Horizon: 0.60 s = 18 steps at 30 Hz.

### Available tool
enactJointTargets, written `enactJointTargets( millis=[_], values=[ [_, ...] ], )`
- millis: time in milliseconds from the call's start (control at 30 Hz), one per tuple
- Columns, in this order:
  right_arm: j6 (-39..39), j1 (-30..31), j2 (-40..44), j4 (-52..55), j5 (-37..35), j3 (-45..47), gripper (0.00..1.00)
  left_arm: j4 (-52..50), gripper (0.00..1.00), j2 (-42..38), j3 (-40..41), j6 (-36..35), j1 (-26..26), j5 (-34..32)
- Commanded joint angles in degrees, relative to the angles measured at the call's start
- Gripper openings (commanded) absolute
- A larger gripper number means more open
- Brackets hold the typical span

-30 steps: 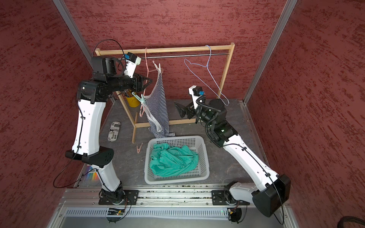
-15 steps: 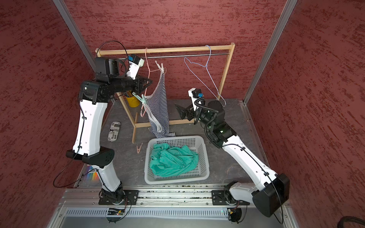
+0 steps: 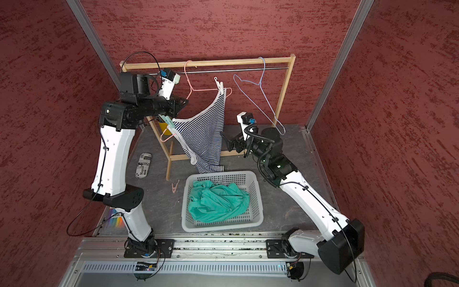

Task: Remove the clothespins securing tank tops to the hanger
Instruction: Pick up the hanger from the clothesline.

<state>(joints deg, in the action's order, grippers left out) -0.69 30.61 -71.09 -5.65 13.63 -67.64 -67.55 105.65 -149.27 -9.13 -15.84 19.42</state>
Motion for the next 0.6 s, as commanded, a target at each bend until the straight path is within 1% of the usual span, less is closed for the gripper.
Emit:
enactJointTargets(
  millis=[0,100,167,233,300,433,500,567],
  values=[
    [-0.12,0.32,0.95,-0.33,-1.19,0.46,0.99,8.52,0.00,-3.94,2.73,1.46,-0.33,-0.33],
    [-0.15,0.33,1.12,-0.69,-1.41,0.98,0.99,17.32,0.00,-8.12,9.14,1.99,-0.42,-0.59],
    [-0.19,0.32,1.13,-0.59,-1.58,1.24,0.99,20.24,0.00,-10.06,10.85,2.08,-0.42,-1.78],
    [-0.18,0.33,1.29,-0.37,-1.84,1.32,0.99,21.35,0.00,-10.96,10.84,2.18,-0.42,-2.78],
    [-0.37,0.32,1.48,-0.38,-2.00,1.53,0.99,21.58,0.00,-11.89,11.04,1.62,-0.49,-2.23],
    [-0.60,0.33,1.74,-0.40,-2.17,1.58,0.99,19.23,0.00,-13.42,11.52,0.46,-0.58,-1.52],
    [-0.63,0.28,1.83,-0.50,-2.16,1.69,0.99,18.75,0.00,-15.03,13.85,-1.07,-0.88,-0.92],
    [-0.61,0.33,1.84,-0.46,-2.28,1.81,0.99,19.99,0.00,-17.60,18.22,-3.45,-1.82,-0.41]
  ],
)
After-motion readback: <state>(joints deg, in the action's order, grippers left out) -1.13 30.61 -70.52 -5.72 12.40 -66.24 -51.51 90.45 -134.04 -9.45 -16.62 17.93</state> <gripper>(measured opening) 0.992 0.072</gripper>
